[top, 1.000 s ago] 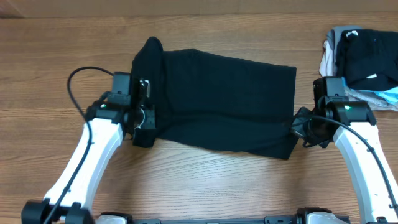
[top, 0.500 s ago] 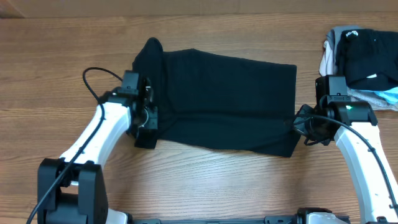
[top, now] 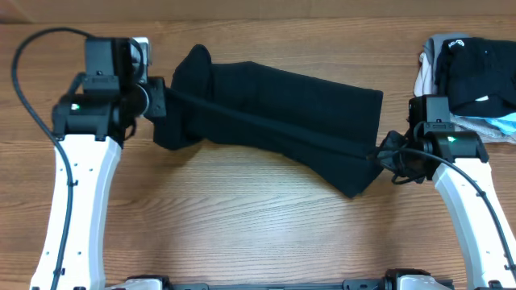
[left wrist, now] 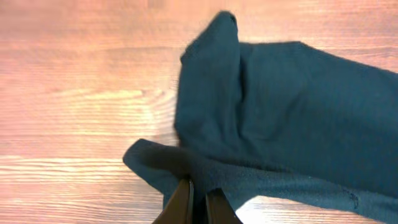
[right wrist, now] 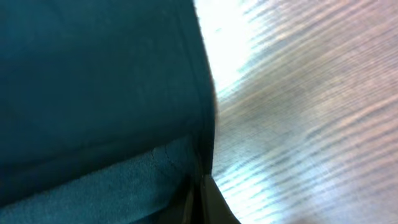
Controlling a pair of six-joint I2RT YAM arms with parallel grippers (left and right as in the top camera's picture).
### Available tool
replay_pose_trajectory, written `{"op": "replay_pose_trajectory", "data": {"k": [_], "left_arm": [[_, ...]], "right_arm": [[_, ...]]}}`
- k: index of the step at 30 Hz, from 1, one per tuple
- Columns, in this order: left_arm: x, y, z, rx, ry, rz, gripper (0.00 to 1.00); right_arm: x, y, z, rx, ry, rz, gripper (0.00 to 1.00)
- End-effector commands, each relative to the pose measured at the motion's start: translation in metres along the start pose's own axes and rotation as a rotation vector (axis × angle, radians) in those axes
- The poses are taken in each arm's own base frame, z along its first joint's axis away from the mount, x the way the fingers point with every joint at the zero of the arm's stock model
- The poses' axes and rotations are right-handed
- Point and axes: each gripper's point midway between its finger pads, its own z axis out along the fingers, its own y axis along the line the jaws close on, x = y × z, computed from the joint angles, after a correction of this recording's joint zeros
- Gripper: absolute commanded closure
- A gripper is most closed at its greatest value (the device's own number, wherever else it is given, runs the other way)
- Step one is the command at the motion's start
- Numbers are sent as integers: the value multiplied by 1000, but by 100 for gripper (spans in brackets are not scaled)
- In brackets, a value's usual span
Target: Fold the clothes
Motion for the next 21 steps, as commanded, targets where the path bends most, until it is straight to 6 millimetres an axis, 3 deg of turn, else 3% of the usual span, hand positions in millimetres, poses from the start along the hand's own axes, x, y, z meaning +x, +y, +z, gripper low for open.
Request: {"op": "replay_pose_trajectory", "data": {"k": [1,5,10,15,21], "left_arm": [[-35,37,-36,-186,-119,19,96],[-53,41,-62,-215,-173,12,96],[-46,39,-65,-204,-140,16,96],[-15,16,-39,-67,9,31,96],[37,5,17,7,255,26,96]], "right_arm": [[-14,-9,-5,52,-61,-42,96],[-33,3,-24,19,-121,-96,96],[-48,14,-49,-11,-172,-130,96],[-44,12,-50,-4,-147,-129,96],[-31,6,-45,20,-82,-129,96]]}}
